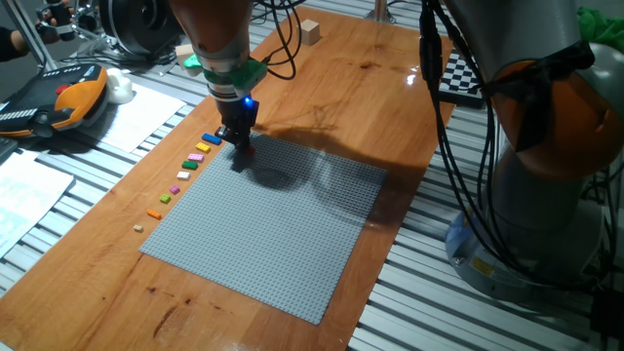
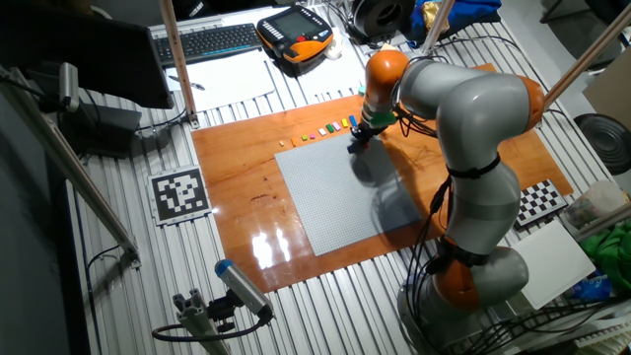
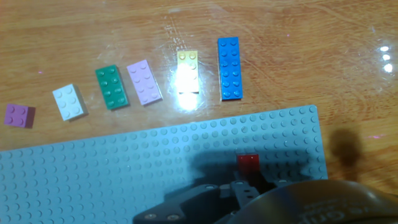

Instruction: Stack small Lego blocks randomly, one at a time

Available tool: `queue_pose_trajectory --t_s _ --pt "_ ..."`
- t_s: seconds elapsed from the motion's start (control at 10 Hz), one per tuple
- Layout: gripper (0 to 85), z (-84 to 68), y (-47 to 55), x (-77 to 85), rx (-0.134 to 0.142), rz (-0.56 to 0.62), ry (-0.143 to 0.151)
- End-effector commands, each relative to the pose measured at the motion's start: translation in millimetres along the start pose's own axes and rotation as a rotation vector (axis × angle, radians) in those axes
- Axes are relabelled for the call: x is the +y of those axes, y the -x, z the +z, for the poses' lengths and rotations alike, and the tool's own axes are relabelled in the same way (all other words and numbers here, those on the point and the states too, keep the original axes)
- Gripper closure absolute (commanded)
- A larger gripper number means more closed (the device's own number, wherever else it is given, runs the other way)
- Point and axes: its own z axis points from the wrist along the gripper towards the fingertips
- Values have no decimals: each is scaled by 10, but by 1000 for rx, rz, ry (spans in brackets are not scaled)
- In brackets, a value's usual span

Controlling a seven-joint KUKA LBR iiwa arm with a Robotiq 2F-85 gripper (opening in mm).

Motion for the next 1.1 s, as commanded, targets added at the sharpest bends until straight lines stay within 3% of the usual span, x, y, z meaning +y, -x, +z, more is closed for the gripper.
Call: queue_pose_trajectory --t_s 0.0,1.0 --pt "850 0 -1 0 0 0 0" --pt "850 46 -32 47 1 -1 14"
